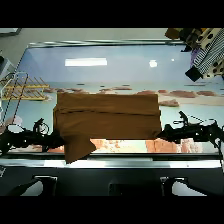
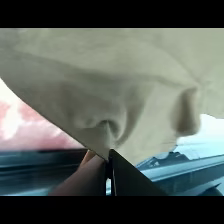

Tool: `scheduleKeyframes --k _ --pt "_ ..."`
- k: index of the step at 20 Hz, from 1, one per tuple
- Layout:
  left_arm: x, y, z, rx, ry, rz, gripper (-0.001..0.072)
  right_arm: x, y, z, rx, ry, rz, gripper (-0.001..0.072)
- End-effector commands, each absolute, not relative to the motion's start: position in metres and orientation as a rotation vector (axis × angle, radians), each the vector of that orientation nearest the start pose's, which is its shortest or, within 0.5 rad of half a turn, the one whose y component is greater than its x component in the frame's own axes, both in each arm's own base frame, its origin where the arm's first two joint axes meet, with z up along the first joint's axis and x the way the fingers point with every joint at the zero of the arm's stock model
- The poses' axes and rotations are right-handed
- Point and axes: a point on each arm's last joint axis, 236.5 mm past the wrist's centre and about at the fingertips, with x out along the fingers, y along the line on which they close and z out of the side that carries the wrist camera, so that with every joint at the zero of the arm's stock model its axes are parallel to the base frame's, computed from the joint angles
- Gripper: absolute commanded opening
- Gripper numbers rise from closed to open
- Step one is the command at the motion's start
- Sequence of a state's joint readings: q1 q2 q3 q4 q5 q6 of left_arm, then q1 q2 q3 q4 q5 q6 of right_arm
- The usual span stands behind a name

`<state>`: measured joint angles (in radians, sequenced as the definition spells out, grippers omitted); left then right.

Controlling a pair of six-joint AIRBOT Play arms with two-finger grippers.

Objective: Fold the clothes and pants, and hang the long-sleeved shirts on hangers.

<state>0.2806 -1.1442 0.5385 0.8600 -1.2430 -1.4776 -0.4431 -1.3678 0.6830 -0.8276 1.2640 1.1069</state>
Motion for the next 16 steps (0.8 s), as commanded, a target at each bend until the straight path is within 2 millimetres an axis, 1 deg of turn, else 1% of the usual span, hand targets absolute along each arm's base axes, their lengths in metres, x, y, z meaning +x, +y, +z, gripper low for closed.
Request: scheduleKeyframes --k 1,4,5,8,10,11,12,13,14,16 --pt "0.227 -0.080 -0.055 -0.943 1.611 -0.145 0.0021 0.260 0.048 -0.067 0.836 1.503 0.369 0.0028" --pt "0.217 -0.064 -0.038 -0.884 1.570 -0.076 0.0021 0.239 0.035 -0.049 0.733 1.534 0.287 0.0028" --pt "0.213 -0.061 -0.032 -0.859 1.550 -0.059 0.0021 0.232 0.033 -0.040 0.707 1.533 0.270 0.0027" --pt "0.196 -0.048 -0.014 -0.792 1.501 0.018 0.0020 0.223 0.034 -0.008 0.679 1.462 0.222 0.0027" --pt "0.186 -0.049 -0.001 -0.758 1.466 0.016 0.0020 0.206 0.032 0.008 0.647 1.454 0.171 0.0027" --pt "0.183 -0.052 0.007 -0.755 1.445 0.005 0.0020 0.205 0.031 0.015 0.643 1.422 0.141 0.0027" --pt "0.183 -0.055 0.013 -0.753 1.418 -0.011 0.0020 0.208 0.032 0.020 0.612 1.381 0.143 0.0026" --pt "0.187 -0.056 0.018 -0.754 1.392 -0.022 0.0019 0.212 0.034 0.020 0.558 1.364 0.150 0.0026" --pt "0.195 -0.057 0.023 -0.756 1.368 -0.036 0.0019 0.215 0.035 0.014 0.478 1.373 0.160 0.0026" --pt "0.215 -0.053 0.029 -0.728 1.333 -0.062 0.0019 0.226 0.038 -0.004 0.311 1.408 0.179 0.0026"
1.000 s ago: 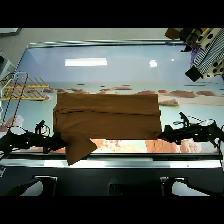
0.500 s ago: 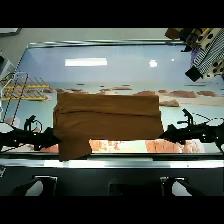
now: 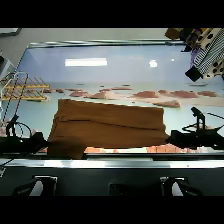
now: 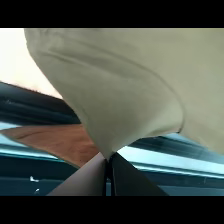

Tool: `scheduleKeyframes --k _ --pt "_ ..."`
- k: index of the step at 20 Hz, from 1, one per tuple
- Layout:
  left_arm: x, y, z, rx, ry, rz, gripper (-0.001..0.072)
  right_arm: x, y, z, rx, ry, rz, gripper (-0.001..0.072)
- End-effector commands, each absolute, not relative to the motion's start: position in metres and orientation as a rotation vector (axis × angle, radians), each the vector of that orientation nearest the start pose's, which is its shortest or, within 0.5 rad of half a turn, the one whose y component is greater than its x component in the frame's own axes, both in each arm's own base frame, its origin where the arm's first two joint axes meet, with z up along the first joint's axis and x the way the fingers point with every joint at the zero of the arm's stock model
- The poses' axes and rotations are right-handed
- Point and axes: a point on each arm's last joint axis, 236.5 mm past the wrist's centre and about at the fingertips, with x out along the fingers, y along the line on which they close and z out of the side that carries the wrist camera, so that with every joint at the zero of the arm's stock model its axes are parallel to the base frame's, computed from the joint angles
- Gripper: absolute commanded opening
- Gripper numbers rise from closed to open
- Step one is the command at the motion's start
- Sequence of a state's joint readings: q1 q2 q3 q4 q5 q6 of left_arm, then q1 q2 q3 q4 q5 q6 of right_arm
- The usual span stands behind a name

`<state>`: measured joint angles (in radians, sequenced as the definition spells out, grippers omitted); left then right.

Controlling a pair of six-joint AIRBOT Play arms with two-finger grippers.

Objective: Fold the clothes and pants, and hang the long-sleeved shirts on hangers.

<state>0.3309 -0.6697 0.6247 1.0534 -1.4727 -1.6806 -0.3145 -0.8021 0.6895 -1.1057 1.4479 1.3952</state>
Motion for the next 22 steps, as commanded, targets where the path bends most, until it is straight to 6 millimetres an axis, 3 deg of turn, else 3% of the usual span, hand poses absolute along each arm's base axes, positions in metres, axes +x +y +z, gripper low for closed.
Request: scheduleKeyframes --k 1,7,13,17,22 --pt "0.228 -0.052 0.030 -0.708 1.325 -0.077 0.0019 0.239 0.040 -0.011 0.246 1.406 0.179 0.0026" --pt "0.321 -0.053 0.018 -0.637 1.327 -0.133 0.0019 0.312 0.040 -0.025 0.204 1.408 0.106 0.0027" --pt "0.387 -0.070 -0.003 -0.566 1.395 -0.218 0.0019 0.354 0.040 -0.035 0.196 1.389 0.112 0.0028" --pt "0.428 -0.067 -0.002 -0.556 1.374 -0.229 0.0019 0.380 0.038 -0.036 0.194 1.341 0.104 0.0028" --pt "0.459 -0.065 -0.004 -0.559 1.377 -0.237 0.0019 0.409 0.033 -0.027 0.191 1.277 0.084 0.0028"
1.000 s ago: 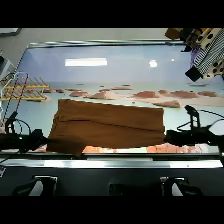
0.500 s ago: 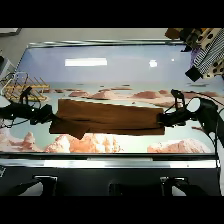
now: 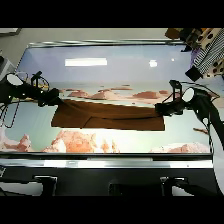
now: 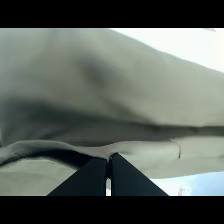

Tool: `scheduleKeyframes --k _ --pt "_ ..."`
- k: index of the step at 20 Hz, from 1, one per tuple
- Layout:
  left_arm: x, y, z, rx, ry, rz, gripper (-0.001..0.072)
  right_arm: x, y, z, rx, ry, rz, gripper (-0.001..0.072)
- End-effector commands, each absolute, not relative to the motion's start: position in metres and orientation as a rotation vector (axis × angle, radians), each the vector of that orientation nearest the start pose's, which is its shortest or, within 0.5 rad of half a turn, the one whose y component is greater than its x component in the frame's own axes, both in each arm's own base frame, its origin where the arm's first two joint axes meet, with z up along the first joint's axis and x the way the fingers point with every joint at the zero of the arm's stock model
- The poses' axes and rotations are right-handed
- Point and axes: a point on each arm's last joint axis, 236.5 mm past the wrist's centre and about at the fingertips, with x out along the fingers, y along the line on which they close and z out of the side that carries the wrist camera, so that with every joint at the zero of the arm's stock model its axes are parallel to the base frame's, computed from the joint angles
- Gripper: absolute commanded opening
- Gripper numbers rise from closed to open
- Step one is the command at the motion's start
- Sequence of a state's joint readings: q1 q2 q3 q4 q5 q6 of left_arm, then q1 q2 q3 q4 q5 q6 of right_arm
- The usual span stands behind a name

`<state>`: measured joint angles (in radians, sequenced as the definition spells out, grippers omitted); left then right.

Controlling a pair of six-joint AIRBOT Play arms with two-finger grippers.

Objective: Fold the clothes and pants, and hang the long-sleeved shirts on hangers.

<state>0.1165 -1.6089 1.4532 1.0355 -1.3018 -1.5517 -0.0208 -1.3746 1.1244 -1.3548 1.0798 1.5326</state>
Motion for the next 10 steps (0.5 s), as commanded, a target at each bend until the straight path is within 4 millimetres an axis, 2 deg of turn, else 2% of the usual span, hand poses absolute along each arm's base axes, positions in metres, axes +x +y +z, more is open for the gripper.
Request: scheduleKeyframes --k 1,3,6,10 --pt "0.466 -0.064 -0.003 -0.562 1.370 -0.234 0.0019 0.413 0.032 -0.026 0.195 1.267 0.075 0.0028" --pt "0.476 -0.063 -0.004 -0.569 1.362 -0.228 0.0019 0.419 0.031 -0.027 0.199 1.253 0.070 0.0028" --pt "0.482 -0.065 -0.016 -0.573 1.381 -0.227 0.0019 0.425 0.031 -0.031 0.223 1.239 0.049 0.0028" --pt "0.479 -0.071 -0.053 -0.586 1.456 -0.221 0.0019 0.427 0.032 -0.052 0.240 1.276 0.042 0.0029"
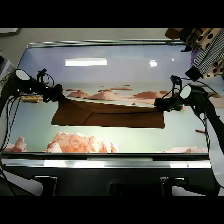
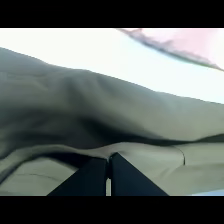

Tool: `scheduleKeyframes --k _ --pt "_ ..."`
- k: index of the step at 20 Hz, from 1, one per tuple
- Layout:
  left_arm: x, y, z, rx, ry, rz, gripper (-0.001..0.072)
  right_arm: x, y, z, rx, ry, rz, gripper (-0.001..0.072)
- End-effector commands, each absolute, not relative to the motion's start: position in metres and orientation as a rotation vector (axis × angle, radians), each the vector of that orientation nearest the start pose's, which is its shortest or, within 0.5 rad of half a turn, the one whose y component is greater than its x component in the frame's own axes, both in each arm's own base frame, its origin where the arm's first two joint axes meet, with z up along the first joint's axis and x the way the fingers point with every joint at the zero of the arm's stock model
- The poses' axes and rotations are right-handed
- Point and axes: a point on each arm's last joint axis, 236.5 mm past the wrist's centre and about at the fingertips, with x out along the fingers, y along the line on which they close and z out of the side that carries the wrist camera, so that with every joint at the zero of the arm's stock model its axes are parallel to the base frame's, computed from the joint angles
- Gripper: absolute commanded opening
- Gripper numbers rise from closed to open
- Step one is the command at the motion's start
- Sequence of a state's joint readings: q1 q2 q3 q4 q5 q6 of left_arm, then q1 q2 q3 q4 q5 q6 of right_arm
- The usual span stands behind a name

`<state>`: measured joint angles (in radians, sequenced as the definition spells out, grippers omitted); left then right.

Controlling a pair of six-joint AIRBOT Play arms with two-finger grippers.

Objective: Fold the clothes and pants, and hang the long-sleeved shirts on hangers.

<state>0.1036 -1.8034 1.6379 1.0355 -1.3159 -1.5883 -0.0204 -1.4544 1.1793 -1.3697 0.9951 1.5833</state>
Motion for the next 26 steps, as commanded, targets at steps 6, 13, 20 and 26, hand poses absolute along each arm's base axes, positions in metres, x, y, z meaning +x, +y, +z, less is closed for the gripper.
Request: scheduleKeyframes --k 6,13,20,26 --pt "0.481 -0.071 -0.071 -0.586 1.487 -0.215 0.0333 0.409 0.026 -0.058 0.366 1.399 -0.030 0.0314" --pt "0.498 -0.041 0.009 -0.415 1.351 -0.188 0.0555 0.389 -0.034 -0.017 0.643 1.394 0.142 0.0589" --pt "0.482 -0.027 0.060 -0.334 1.287 -0.157 0.0556 0.378 -0.012 -0.068 0.717 1.407 0.312 0.0589" --pt "0.478 -0.028 0.060 -0.333 1.305 -0.161 0.0556 0.391 -0.009 -0.087 0.666 1.366 0.340 0.0588"
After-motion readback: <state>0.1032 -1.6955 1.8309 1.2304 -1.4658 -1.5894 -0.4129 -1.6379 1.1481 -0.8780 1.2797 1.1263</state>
